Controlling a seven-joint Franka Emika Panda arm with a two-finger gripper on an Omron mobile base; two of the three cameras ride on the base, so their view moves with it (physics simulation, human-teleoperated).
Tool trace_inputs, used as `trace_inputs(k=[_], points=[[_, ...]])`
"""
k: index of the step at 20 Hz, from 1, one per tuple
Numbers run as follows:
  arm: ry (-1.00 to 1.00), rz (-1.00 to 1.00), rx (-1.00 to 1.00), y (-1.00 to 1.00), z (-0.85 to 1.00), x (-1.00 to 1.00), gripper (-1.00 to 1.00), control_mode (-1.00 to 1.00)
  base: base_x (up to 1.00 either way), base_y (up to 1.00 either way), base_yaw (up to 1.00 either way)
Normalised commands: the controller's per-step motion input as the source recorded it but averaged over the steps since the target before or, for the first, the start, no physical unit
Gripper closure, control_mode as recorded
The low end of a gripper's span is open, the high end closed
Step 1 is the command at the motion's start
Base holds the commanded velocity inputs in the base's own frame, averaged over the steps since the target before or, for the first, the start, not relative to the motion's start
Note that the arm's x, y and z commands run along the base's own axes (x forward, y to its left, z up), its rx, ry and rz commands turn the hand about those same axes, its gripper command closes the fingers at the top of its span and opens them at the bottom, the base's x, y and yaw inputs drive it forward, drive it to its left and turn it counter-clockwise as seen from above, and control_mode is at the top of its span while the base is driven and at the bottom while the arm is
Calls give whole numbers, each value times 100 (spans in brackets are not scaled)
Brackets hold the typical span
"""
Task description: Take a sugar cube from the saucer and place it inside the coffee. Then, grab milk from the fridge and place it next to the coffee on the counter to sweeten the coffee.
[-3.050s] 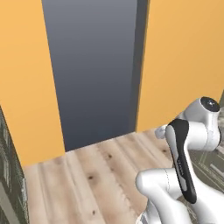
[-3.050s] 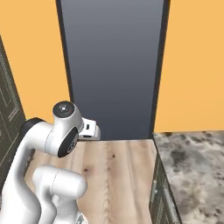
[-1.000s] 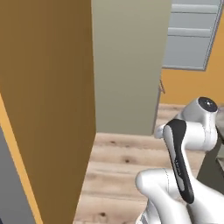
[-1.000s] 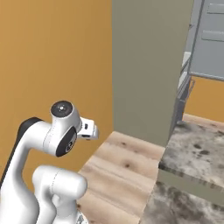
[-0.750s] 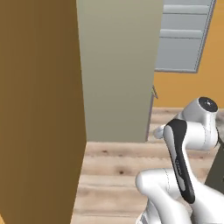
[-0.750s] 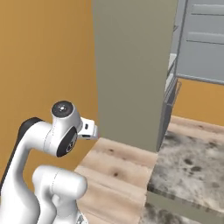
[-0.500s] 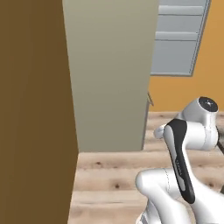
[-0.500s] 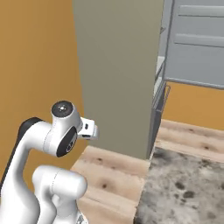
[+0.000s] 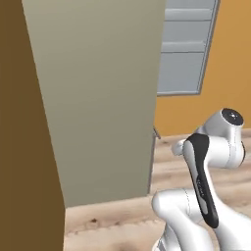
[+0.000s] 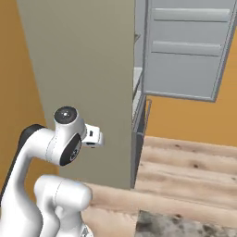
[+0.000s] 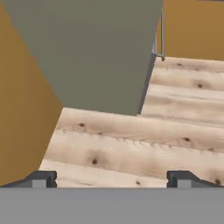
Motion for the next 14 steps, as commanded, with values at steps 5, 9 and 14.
trace_inputs(k=[5, 9, 14], points=[[0, 0, 0, 0, 0, 0, -100, 100, 100, -62, -38], [0, 0, 0, 0, 0, 0, -100, 100, 99, -86, -33], [0, 0, 0, 0, 0, 0, -100, 100, 99, -95, -22]])
